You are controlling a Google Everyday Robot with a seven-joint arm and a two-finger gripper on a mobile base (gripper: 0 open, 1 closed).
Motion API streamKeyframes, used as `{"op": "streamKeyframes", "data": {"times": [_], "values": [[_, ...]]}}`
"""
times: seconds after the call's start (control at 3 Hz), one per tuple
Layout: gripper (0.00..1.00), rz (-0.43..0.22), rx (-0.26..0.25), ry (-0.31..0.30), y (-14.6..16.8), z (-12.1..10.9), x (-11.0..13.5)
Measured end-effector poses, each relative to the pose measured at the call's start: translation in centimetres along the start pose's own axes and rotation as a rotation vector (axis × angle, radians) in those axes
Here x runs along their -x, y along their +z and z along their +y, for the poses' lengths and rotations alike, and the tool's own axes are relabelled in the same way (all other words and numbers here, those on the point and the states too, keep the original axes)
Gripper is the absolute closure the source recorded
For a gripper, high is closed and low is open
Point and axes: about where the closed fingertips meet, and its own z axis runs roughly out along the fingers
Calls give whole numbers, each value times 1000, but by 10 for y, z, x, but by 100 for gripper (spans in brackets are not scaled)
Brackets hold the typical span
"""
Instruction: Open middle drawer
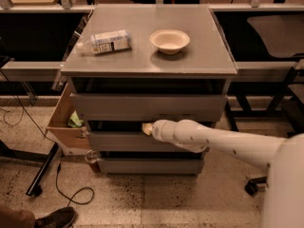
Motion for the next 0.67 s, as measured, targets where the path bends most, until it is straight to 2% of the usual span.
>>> {"op": "streamKeyframes", "data": {"times": [0.33,0.67], "values": [[100,101,-68,-8,10,-23,-25],[100,140,-122,3,10,-44,-41]]}}
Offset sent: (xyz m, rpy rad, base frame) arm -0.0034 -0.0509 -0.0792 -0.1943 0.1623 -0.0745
